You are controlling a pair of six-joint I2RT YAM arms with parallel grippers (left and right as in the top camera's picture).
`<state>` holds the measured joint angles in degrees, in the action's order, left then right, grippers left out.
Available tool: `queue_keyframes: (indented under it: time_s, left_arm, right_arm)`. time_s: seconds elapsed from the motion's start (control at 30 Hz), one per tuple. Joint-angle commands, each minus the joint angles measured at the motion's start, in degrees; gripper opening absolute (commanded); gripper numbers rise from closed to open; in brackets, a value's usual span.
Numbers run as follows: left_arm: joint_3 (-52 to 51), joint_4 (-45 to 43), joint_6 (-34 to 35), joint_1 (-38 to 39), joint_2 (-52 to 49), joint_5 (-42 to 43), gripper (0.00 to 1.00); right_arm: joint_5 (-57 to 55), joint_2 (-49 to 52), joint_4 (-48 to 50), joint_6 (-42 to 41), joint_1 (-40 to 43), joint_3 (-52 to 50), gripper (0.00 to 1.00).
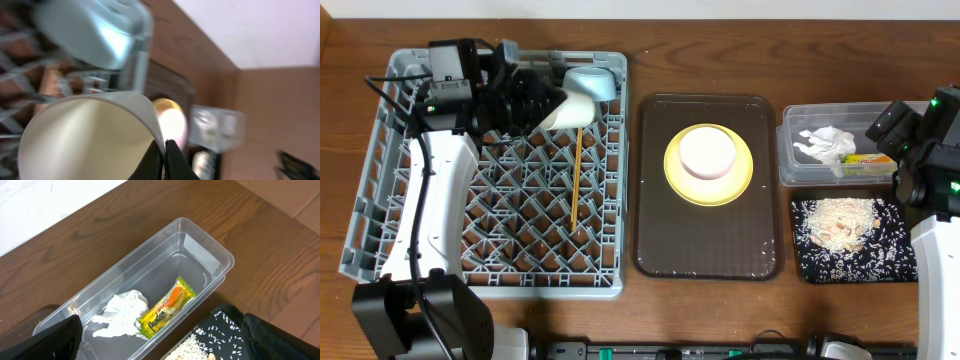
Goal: Sort waste into correct bins and load items into the dishwasher rack
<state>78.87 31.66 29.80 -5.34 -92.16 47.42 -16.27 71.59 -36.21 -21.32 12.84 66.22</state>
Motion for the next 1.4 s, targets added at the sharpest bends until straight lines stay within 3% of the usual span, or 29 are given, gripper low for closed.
queue_keyframes:
  time_s: [0.0,0.07,0.23,0.53,0.83,1.2,1.37]
  left_arm:
    - [1.1,-1.3,1.0,1.2,-1.2,9.6,0.06]
    - [1.1,-3.2,1.0,2.4,-3.1,12.0,0.06]
    - [1.1,-15.2,4.3,4.8,-9.9,27.8,0.06]
    - [1.1,-23.2,7.4,5.3,-21.1,34.6,0.06]
    - [1.1,-23.4,4.5,4.7,-24.7,34.0,0.06]
    - [-1.4,-22.9,1.8,3.7,-24.7,25.5,0.06]
    - [-2.3,-21.3,-0.3,3.5,-24.7,21.5,0.15]
  right_arm:
    - [-0.2,-0.3,0.0,0.2,0.3,0.4,0.99]
    - [-0.2,-0.3,0.0,0.2,0.3,0.4,0.99]
    - [-0.2,-0.3,0.0,0.2,0.3,0.4,0.99]
    - [-0.2,-0.3,0.0,0.2,0.3,0.4,0.99]
    - [-0.2,-0.3,0.0,0.2,0.3,0.4,0.99]
    - [-0.2,-0.3,0.0,0.2,0.3,0.4,0.99]
    - [-0.2,-0.3,0.0,0.2,0.3,0.4,0.99]
